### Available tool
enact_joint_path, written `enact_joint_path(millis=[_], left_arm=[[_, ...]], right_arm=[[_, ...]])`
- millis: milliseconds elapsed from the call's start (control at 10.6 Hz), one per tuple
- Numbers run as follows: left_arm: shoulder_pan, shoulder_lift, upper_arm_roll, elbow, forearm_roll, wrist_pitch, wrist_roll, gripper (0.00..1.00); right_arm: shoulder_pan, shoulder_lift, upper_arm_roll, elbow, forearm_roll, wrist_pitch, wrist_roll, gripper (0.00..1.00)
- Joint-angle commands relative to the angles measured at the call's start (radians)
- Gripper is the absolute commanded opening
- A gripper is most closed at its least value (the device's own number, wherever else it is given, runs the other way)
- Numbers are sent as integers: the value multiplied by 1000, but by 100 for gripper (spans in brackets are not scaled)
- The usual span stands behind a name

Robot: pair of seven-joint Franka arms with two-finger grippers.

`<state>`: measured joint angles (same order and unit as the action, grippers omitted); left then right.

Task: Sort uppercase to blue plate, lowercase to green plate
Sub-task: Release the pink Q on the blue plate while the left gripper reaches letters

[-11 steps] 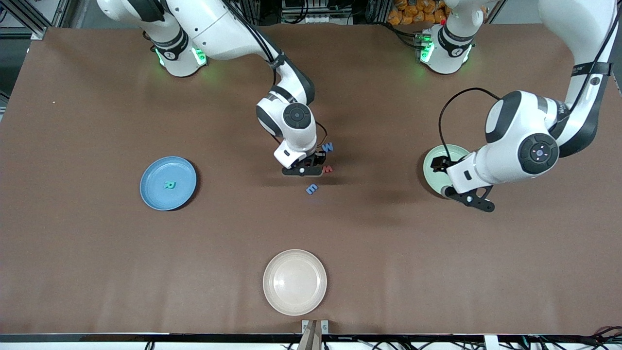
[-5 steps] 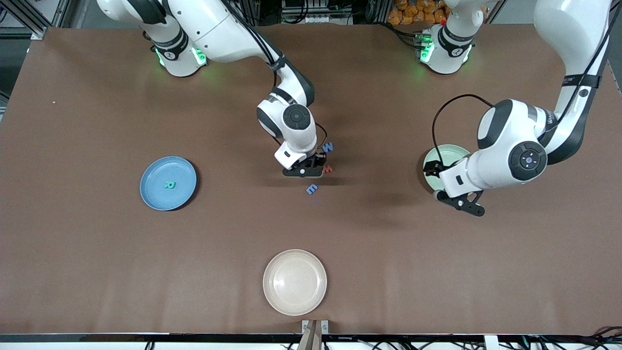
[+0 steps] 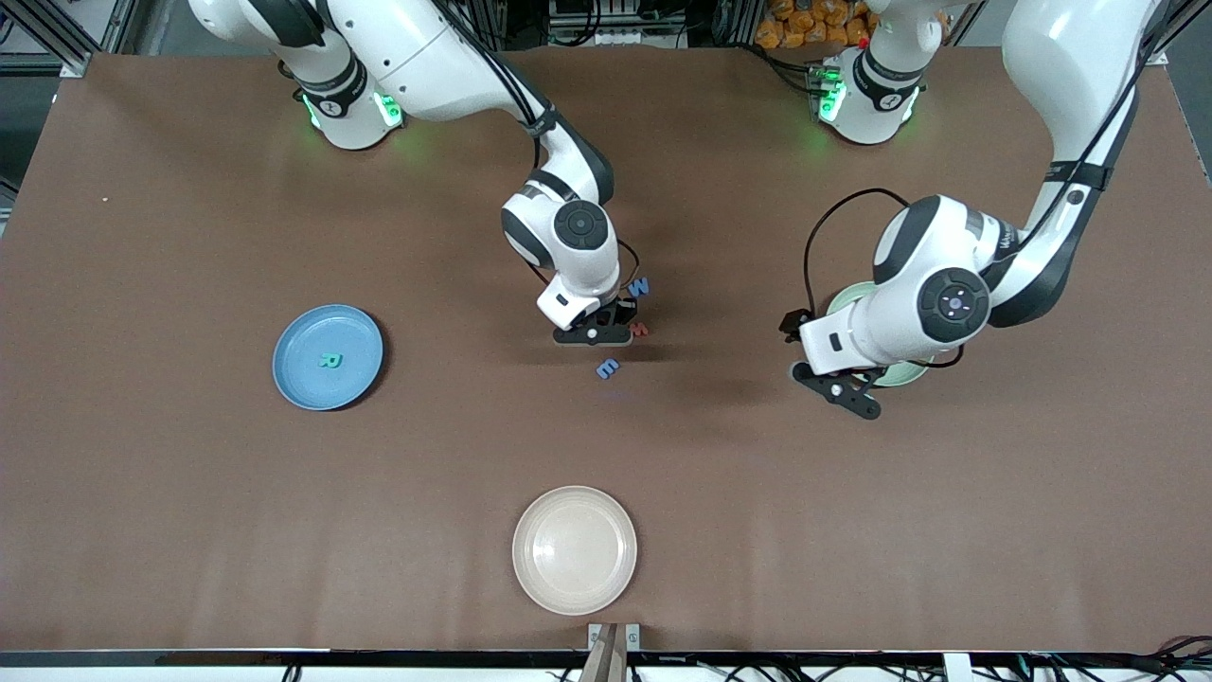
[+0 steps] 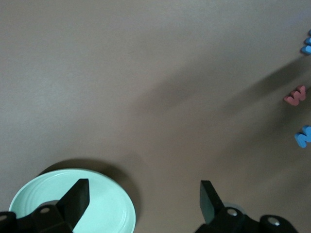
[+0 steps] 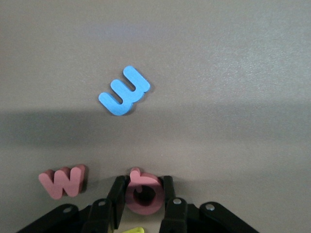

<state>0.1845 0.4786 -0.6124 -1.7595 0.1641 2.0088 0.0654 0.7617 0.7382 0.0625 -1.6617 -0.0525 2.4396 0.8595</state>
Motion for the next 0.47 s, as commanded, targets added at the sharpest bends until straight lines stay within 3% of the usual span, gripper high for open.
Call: enact_joint_path(millis=[0, 188, 376], left_arm=[[4, 11, -10, 2, 26, 22, 19, 100], [-20, 18, -23, -2, 31, 39, 20, 100], [-75, 18, -26, -73, 153, 169, 30, 100]], right_arm=[[-27, -48, 0, 7, -20, -61, 9, 0], [-120, -167, 22, 2, -9, -190, -51, 0], [-226, -291, 23, -68, -6, -240, -132, 0]])
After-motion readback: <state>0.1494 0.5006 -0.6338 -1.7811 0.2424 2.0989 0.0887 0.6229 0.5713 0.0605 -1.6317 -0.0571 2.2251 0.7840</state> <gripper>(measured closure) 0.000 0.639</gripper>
